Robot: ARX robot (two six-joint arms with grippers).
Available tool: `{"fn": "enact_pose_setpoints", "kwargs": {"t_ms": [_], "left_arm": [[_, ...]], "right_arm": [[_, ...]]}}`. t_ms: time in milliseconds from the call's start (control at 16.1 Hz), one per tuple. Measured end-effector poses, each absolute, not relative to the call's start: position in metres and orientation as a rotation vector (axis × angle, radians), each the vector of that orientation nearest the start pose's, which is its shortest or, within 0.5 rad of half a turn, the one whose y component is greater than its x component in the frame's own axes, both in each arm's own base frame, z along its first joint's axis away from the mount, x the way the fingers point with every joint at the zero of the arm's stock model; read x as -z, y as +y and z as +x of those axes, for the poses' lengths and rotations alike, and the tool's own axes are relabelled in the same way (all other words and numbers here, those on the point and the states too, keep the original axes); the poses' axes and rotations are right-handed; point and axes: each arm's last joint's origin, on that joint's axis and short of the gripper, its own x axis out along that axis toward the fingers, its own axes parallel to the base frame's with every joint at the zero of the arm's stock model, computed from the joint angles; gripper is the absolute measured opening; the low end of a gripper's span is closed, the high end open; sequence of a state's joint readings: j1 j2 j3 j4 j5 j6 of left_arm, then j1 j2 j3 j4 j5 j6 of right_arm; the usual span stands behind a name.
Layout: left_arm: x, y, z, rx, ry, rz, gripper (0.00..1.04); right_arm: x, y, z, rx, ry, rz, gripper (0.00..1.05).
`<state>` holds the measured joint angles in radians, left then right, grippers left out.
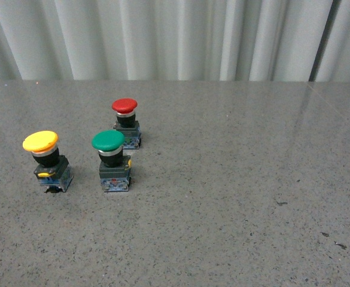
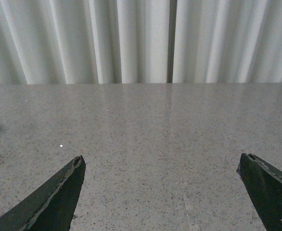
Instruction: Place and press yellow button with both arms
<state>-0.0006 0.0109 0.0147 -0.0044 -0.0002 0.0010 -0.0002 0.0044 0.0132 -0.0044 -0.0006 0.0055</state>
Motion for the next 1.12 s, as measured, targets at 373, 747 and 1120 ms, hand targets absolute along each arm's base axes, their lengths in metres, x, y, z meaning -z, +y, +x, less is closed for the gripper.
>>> {"fn": "enact_pose_setpoints", "kwargs": {"t_ms": [373,747,1120], "left_arm": [[-0.1672,-0.0001,0.0975,0.000,0.001,0.001,0.98],[-0.1672,-0.0001,0.0975,0.000,0.001,0.001,0.98],[-0.1672,-0.0001,0.0975,0.000,0.001,0.001,0.98]], "right_arm": [[-0.1672,0.0000,0.0972,0.000,-0.004,0.006,0.98],[-0.1672,0.0000,0.0972,0.000,-0.004,0.006,0.98],[-0.1673,0.0000,0.0972,0.000,-0.005,0.006,0.98]]}}
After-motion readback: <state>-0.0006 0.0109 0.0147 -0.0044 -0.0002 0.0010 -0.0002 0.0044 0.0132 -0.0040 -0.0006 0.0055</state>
